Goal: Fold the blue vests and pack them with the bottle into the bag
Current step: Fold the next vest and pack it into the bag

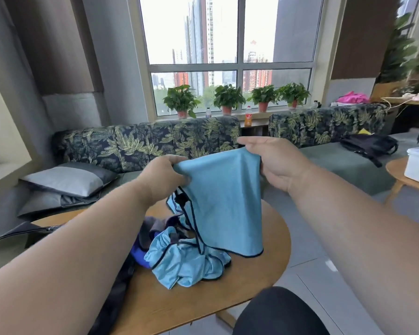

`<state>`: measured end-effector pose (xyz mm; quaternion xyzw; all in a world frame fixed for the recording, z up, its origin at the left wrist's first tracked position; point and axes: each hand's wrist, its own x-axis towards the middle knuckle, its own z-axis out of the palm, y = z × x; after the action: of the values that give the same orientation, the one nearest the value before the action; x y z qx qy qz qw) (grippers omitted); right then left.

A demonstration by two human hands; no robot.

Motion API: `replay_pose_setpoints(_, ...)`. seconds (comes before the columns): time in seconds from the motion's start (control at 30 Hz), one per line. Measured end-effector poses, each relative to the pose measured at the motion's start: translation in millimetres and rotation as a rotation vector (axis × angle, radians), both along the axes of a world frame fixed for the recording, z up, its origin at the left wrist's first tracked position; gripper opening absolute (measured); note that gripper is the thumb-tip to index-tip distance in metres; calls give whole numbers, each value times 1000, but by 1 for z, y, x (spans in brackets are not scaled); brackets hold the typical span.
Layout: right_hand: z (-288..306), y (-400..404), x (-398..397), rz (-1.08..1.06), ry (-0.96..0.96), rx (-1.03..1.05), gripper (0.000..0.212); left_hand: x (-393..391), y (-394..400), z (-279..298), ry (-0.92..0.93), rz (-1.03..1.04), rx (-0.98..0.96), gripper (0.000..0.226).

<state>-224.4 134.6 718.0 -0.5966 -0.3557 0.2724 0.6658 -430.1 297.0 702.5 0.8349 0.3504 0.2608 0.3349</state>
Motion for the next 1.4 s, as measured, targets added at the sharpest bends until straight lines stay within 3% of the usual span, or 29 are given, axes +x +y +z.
replay_pose_setpoints(0.1, 18, -13, 0, -20, -117, 30, 25, -2, 0, 7, -65, 11, 202, 23)
replay_pose_setpoints(0.2, -17, -30, -3, -35, -215, -36, 26, -15, -14, -24, -56, 16, 289, 19)
replay_pose_setpoints(0.4, -152, -82, -36, 42, -260, -529, 17, -50, -48, -177, 339, -21, 225, 19)
replay_pose_setpoints(0.5, -193, -103, -50, 113, -297, -691, 19, -65, -67, -227, 429, -62, 248, 17)
replay_pose_setpoints(0.6, -198, -120, -58, 166, -379, -796, 39, -74, -79, -241, 451, -94, 296, 23)
replay_pose_setpoints(0.67, -198, -128, -60, 178, -420, -855, 53, -77, -84, -240, 422, -98, 297, 13)
replay_pose_setpoints(0.7, -199, -131, -61, 169, -449, -885, 55, -78, -85, -240, 410, -107, 297, 4)
replay_pose_setpoints(0.77, -201, -136, -64, 120, -542, -923, 48, -80, -89, -240, 394, -136, 276, 8)
replay_pose_setpoints(1.03, -197, -149, -72, 12, -879, -918, 27, -86, -99, -232, 325, -175, 313, 6)
replay_pose_setpoints(1.23, -204, -154, -69, 51, -1304, -1041, 34, -87, -104, -226, 327, -198, 282, 5)
replay_pose_setpoints(1.3, -203, -160, -66, 23, -1287, -918, 27, -90, -104, -220, 300, -202, 250, 7)
replay_pose_setpoints(1.4, -193, -170, -64, -7, -1094, -638, 7, -99, -98, -210, 231, -208, 239, 17)
